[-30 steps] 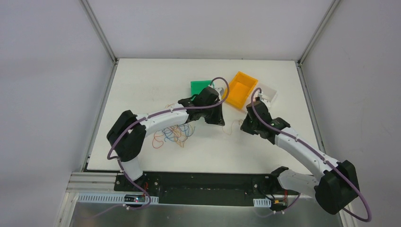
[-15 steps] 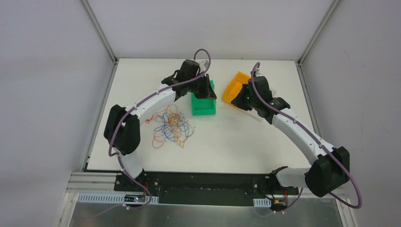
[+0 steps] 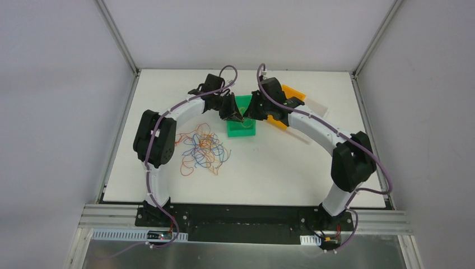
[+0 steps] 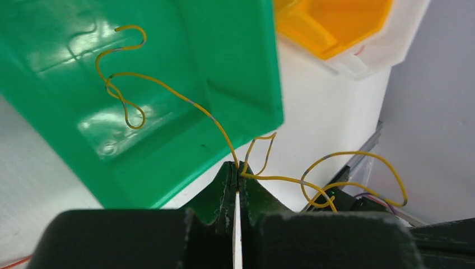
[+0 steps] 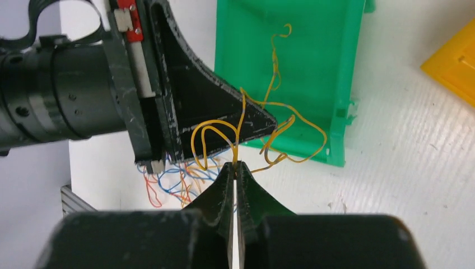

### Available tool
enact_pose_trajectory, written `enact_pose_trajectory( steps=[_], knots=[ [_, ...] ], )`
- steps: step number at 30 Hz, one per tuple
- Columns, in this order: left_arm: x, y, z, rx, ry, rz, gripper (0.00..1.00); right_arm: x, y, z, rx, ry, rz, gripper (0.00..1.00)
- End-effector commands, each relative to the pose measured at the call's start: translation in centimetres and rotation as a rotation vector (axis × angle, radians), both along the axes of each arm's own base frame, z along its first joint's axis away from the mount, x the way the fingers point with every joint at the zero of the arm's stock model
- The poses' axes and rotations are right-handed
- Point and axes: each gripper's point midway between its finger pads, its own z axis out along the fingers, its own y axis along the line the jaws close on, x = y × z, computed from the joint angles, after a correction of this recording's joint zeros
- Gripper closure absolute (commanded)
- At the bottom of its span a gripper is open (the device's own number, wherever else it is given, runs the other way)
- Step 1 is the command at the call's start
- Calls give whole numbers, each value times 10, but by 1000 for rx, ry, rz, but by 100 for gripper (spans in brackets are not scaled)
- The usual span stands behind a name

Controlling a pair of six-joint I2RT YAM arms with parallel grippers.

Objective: Untangle the cables

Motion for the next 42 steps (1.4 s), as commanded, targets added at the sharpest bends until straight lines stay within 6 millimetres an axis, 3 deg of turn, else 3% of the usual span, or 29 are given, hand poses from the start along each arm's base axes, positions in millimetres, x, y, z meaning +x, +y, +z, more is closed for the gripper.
enact_pose_trajectory(
  steps=[1, 4, 10, 12, 22, 25, 28, 31, 34, 38, 42],
  knots=[
    [13, 16, 3, 81, -45, 30, 100, 22, 17, -3, 17, 5, -12, 100],
    [16, 23, 6, 133, -56, 49, 90, 37, 18, -15, -3, 19, -70, 100],
    [15, 31, 23, 171, -95, 65, 54, 64, 19, -34, -74, 37, -149, 100],
    [11, 29, 30, 163, -101, 53, 48, 70, 19, -41, -100, 46, -165, 100],
    [-6, 38, 72, 155, -163, 56, 43, 81, 21, -78, -150, 82, -191, 100],
    [-10, 46, 82, 177, -201, 71, 36, 81, 20, -86, -168, 99, -189, 100],
    [-13, 57, 79, 223, -228, 87, 28, 81, 19, -93, -181, 106, -189, 100],
    [-19, 66, 77, 248, -239, 92, 27, 80, 22, -92, -180, 102, -166, 80],
    [-27, 85, 76, 312, -276, 131, 26, 80, 23, -77, -178, 80, -151, 62],
    [-45, 114, 74, 392, -319, 174, 23, 75, 19, -49, -151, 37, -152, 51],
    [-67, 130, 57, 436, -293, 191, 17, 63, 15, -24, -111, 6, -143, 39]
  ],
)
